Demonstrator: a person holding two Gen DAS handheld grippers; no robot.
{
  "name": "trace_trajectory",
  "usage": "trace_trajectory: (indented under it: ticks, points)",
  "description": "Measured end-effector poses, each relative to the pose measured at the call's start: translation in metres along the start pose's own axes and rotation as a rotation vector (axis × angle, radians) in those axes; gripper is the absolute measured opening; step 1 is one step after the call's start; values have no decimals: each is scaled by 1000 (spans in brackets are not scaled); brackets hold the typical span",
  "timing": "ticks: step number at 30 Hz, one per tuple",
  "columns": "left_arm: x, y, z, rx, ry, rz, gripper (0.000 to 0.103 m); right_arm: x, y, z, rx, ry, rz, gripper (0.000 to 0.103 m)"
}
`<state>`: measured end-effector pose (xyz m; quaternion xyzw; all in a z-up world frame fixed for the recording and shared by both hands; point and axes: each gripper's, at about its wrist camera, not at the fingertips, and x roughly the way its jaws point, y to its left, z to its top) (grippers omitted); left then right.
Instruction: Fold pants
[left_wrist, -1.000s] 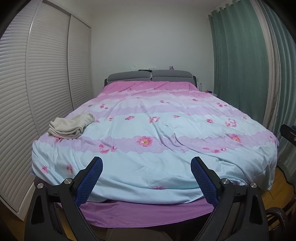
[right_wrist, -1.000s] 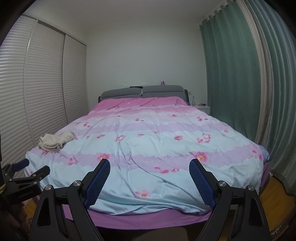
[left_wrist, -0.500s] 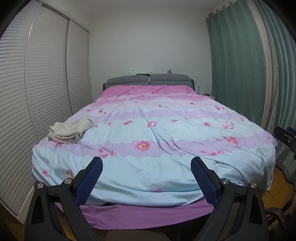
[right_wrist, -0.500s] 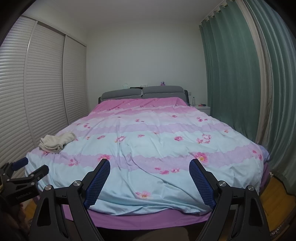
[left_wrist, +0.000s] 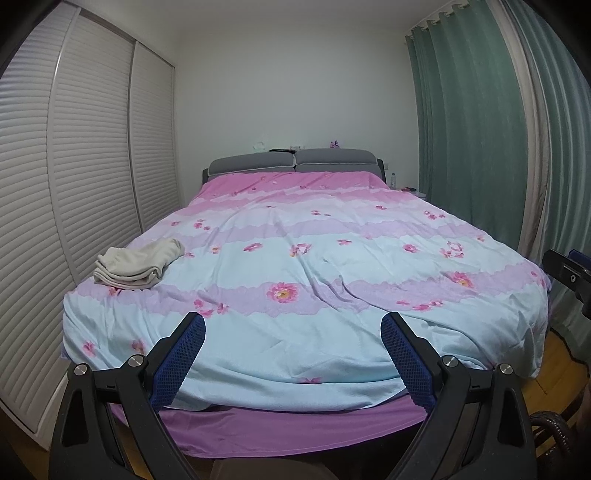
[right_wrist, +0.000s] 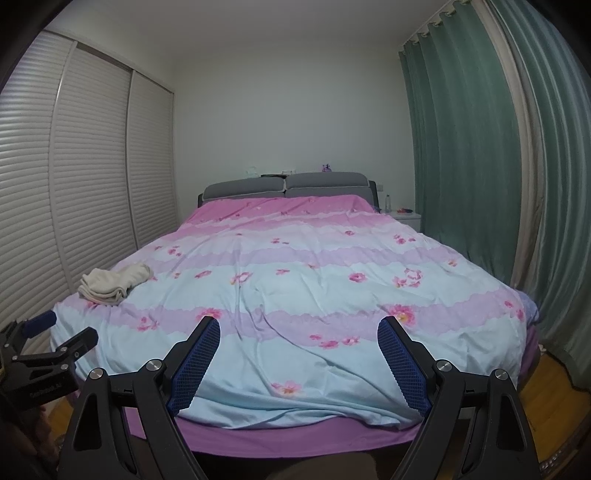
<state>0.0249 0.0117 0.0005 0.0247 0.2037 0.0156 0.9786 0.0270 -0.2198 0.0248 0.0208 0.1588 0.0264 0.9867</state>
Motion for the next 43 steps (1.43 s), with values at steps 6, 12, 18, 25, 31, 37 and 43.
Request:
trace_trajectory:
  ticks: [6, 12, 18, 25, 31, 37, 43]
  points:
    - [-2, -2, 1, 5, -2, -1, 97, 0, 0, 0, -3, 1, 1, 88]
    - [-2, -3, 2, 12, 2, -8, 97, -1, 1, 1, -3, -5, -1, 88]
    - [-4, -7, 2, 24, 4, -16, 97, -1, 2, 0, -4, -4, -1, 88]
    - [-6, -14, -1, 29, 10, -35, 97, -1, 3, 1, -11, -9, 2, 88]
    - [-9, -17, 0, 37, -5, -22, 97, -1, 4, 1, -8, -10, 3, 88]
    - [-6, -18, -1, 35, 0, -17, 99, -1, 2, 1, -10, -10, 6, 88]
    - [-5, -21, -3, 48, -1, -14, 99, -1, 1, 2, -10, -11, 7, 88]
